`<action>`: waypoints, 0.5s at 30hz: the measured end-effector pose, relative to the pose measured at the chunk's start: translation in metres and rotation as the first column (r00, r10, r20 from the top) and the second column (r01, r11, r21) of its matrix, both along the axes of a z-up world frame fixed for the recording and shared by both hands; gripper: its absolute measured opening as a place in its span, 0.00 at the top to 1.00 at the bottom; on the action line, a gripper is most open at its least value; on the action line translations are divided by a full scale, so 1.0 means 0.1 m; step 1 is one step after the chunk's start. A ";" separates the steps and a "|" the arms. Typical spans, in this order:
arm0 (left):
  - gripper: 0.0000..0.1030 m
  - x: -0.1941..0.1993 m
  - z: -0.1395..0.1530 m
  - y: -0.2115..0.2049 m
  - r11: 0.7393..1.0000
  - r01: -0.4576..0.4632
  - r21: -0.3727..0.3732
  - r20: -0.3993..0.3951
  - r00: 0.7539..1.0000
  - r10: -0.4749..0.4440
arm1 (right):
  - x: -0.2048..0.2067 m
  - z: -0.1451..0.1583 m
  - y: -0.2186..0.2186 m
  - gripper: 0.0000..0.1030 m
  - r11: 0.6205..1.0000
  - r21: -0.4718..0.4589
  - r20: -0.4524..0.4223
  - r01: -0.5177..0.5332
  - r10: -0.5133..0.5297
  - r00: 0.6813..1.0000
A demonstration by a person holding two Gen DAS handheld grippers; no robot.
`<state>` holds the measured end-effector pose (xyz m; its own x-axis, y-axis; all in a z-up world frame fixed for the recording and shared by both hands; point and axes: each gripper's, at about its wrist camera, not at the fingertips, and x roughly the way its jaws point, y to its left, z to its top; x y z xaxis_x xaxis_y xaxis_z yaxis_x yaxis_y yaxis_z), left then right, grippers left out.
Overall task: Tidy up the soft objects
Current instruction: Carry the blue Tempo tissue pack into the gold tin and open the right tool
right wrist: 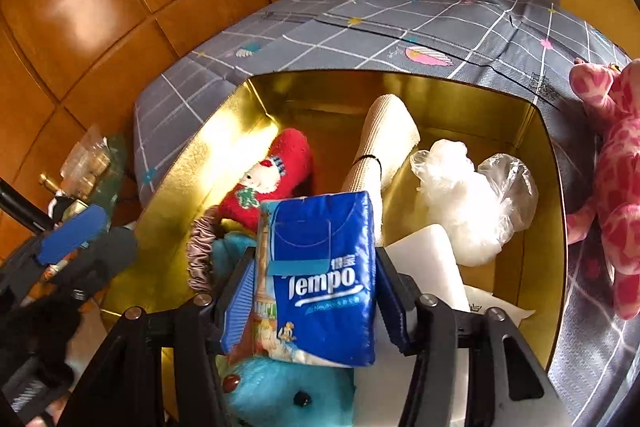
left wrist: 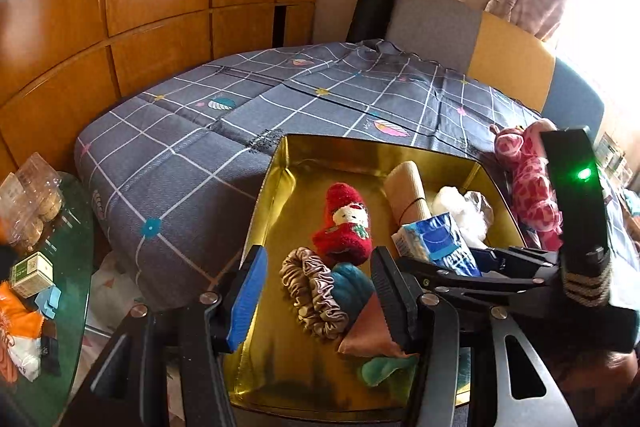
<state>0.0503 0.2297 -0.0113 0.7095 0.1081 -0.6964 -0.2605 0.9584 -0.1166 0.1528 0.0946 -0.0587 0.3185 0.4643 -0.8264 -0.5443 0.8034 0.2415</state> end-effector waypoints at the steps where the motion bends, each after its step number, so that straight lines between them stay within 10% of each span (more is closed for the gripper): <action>1: 0.47 0.00 -0.01 -0.01 1.000 0.004 -0.001 -0.003 1.000 -0.004 | -0.01 0.03 -0.02 0.44 1.000 0.016 -0.001 0.003 -0.003 1.000; 15: 0.47 -0.02 0.01 -0.22 0.998 0.056 0.015 0.001 0.998 -0.056 | -0.19 0.33 -0.41 0.40 0.991 0.070 0.092 0.117 -0.123 0.988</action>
